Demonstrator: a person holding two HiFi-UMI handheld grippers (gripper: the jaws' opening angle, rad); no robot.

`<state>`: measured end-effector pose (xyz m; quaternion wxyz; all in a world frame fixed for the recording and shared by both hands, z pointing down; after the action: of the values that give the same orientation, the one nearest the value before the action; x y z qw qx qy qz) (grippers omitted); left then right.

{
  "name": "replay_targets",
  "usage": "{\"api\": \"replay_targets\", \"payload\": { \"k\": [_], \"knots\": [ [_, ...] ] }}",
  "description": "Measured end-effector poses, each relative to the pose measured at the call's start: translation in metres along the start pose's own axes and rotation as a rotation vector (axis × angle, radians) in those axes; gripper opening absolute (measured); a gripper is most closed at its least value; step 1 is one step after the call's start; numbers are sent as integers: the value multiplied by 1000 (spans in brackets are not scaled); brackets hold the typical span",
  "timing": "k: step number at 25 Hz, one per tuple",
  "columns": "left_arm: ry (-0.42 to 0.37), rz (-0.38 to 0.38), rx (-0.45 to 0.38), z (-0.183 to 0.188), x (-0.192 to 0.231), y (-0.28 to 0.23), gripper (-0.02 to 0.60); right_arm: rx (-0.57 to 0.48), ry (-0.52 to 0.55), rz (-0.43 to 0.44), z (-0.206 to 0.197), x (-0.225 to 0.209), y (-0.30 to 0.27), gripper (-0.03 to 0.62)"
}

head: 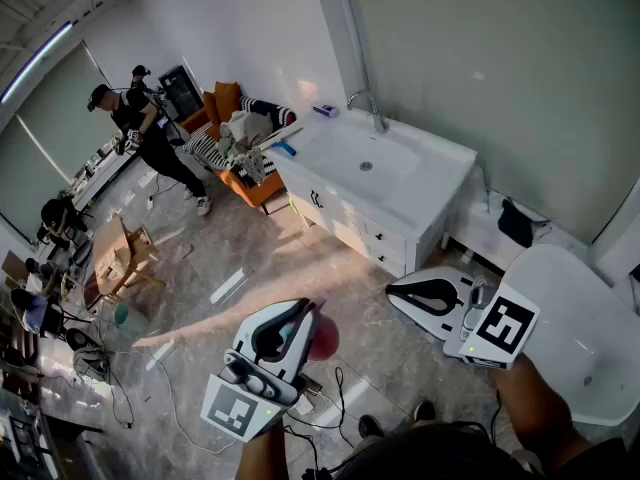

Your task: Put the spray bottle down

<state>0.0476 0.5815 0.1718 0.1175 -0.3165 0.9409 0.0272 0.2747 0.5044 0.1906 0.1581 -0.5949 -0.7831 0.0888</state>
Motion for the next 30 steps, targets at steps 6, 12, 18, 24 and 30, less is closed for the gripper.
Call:
{"api": "replay_targets", "payload": {
  "k": [6,12,18,24,30],
  "knots": [
    [6,9,19,-2,-12,-18,23,-14,-9,19,-10,-14,14,8],
    [18,18,27,-2,-25,-28,23,1,-21,33,-20,-21,24,9],
    [14,29,36,3,-32,-38,23,-2,-24,44,-24,-29,32,9],
    [19,42,42,1,-35,-38,23,-7,-44,55,-29,-33,30,9],
    [46,30,35,-15,-15,-31,23,19,-63,34,-29,-33,12,9]
  ]
}}
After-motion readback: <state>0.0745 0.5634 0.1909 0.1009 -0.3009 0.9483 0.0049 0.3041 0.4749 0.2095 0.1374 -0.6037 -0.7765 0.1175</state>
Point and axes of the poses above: the fingertips, and each gripper's own axes: y backward along the fingers, x to its left, z out of its top, the point moved 9 cm from there along y, backward along the fingers, and after that the axes turned 13 degrees about x, right-handed, at the moved point
